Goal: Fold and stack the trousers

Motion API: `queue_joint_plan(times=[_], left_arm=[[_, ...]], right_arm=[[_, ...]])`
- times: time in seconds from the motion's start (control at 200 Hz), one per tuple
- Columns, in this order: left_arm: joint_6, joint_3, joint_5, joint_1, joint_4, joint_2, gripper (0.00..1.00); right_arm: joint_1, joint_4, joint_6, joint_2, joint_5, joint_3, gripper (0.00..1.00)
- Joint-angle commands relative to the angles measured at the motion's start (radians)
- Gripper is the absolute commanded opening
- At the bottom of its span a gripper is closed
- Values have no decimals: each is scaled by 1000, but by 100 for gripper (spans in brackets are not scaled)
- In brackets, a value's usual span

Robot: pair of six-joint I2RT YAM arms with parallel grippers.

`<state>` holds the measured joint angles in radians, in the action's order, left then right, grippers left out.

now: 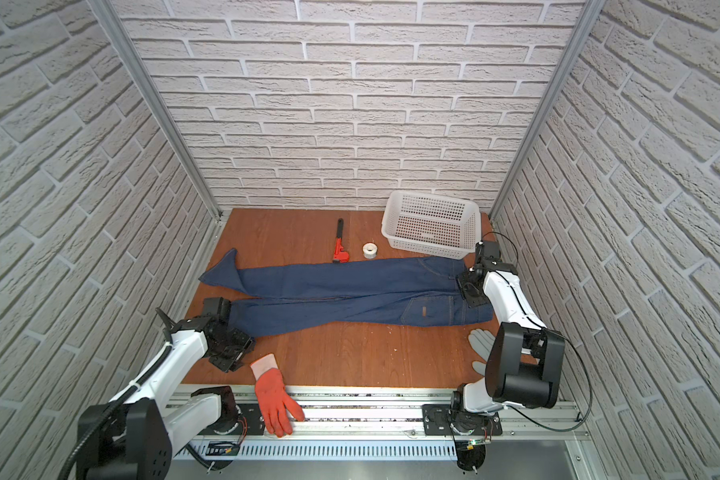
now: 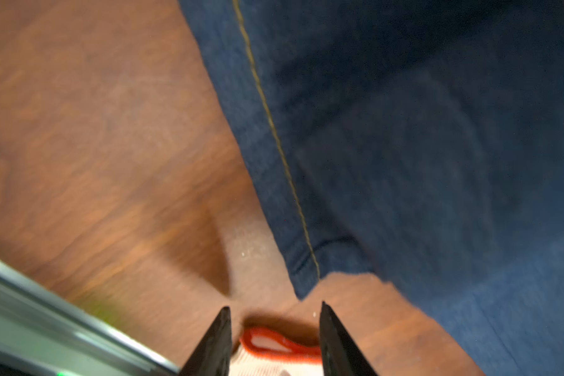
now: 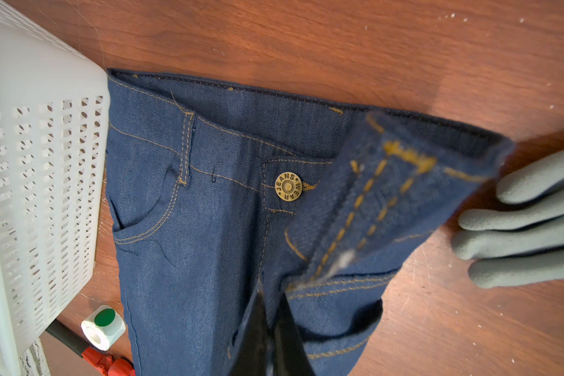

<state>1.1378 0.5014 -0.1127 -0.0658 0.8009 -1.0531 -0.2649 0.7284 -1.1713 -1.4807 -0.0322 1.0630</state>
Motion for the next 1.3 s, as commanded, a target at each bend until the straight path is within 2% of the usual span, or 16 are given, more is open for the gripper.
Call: queue_joint_plan(times=[0.0, 0.16, 0.35, 0.43, 0.56, 0.675, 0.7, 0.75, 0.88, 0.98, 1.15, 1.295], left_arm=[[27, -4, 75, 4, -49, -10, 46], [30, 2, 105, 6, -94, -39, 46], [31, 8, 81, 13, -162, -137, 46], [33, -4, 82, 16, -180, -152, 43], [20, 0, 105, 17, -172, -167, 29], [4, 29, 141, 4, -123, -151, 8], [4, 39, 155, 0, -106, -133, 0], [2, 65, 187, -18, -60, -88, 0], [-49, 184, 269, -142, 95, 79, 0], [-131, 290, 274, -313, 174, 157, 0], [-243, 393, 198, -565, 184, 143, 0], [-262, 390, 110, -700, 129, 97, 0]], right_arm=[[-9, -25, -7, 31, 7, -9, 6], [-9, -29, -5, 28, 8, -9, 6], [-10, -32, -6, 22, 6, -15, 5], [-11, -34, -7, 21, 7, -19, 6], [-12, -37, -8, 14, 5, -20, 6], [-13, -35, -7, 11, 6, -19, 6], [-13, -34, -6, 11, 7, -19, 5], [-14, -32, -4, 11, 6, -20, 6], [-19, -17, 0, 22, 5, -26, 6], [-26, -10, 4, 38, 0, -42, 6], [-27, 5, 8, 80, 0, -79, 6], [-29, 24, 13, 128, 2, -122, 6]])
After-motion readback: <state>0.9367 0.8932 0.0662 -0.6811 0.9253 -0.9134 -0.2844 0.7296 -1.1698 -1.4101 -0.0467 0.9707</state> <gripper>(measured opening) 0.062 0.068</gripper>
